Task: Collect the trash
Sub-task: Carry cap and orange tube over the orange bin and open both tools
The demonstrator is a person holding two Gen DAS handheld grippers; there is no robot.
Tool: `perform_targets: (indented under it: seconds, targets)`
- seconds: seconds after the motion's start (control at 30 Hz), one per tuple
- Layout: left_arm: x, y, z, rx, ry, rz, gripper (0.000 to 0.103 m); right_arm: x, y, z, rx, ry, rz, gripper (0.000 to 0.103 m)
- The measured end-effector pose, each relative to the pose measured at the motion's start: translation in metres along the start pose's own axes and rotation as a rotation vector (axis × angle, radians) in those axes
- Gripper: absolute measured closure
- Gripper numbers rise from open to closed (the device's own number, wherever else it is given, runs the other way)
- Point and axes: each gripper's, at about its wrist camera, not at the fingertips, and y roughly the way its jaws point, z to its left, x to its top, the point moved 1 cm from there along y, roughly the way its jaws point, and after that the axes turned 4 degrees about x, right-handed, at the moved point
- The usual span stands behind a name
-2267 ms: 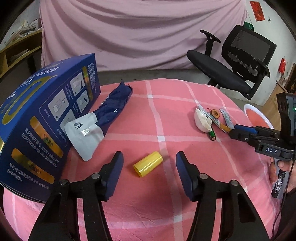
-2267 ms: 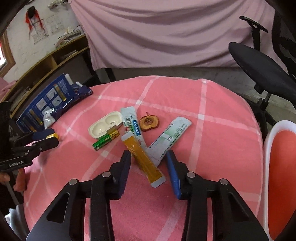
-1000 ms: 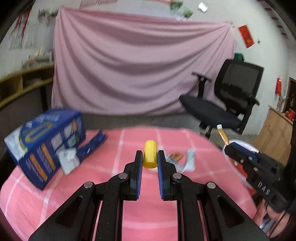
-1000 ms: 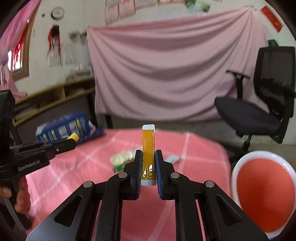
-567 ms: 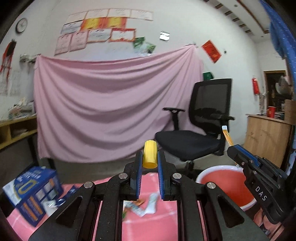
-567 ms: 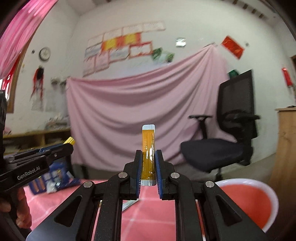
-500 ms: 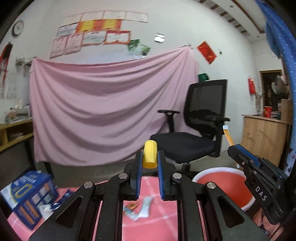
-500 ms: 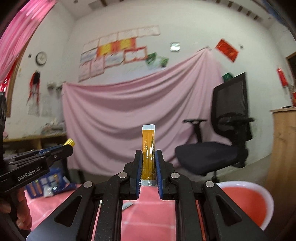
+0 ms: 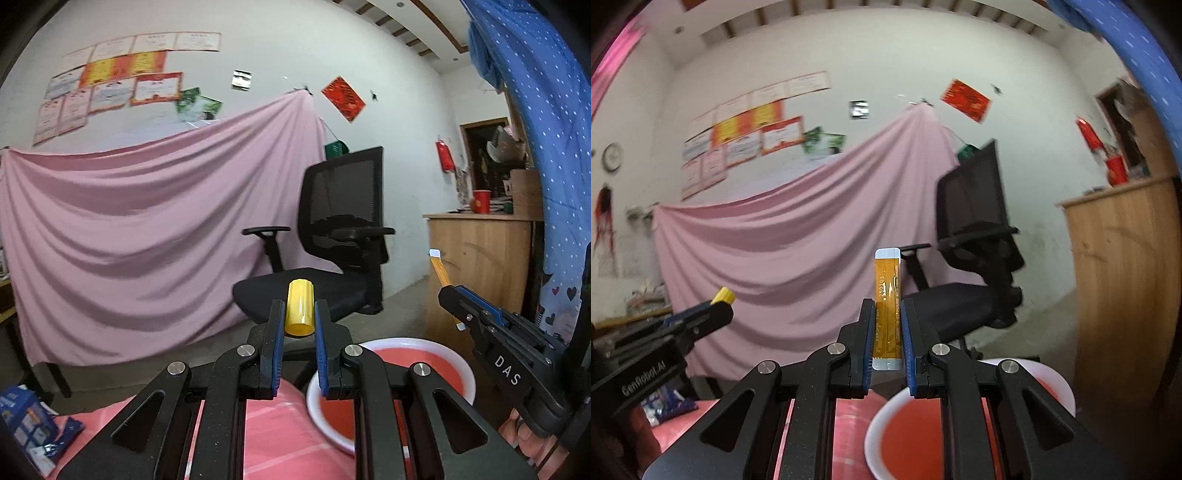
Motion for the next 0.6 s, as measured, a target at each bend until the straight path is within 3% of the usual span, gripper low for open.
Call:
perform_targets:
  seconds: [0.27, 0.6]
  targets:
    - [-0.003, 0.036, -0.026, -0.058, 0.001, 0.043, 0.091, -0.006, 0.008, -0.033, -0.079, 0.101, 0.067, 0.091]
    - [-0.015, 0.066, -0.03, -0.112, -0.039, 0.153, 0.09, -0.013, 0.018, -0.053, -0.125, 0.155, 0.147, 0.091]
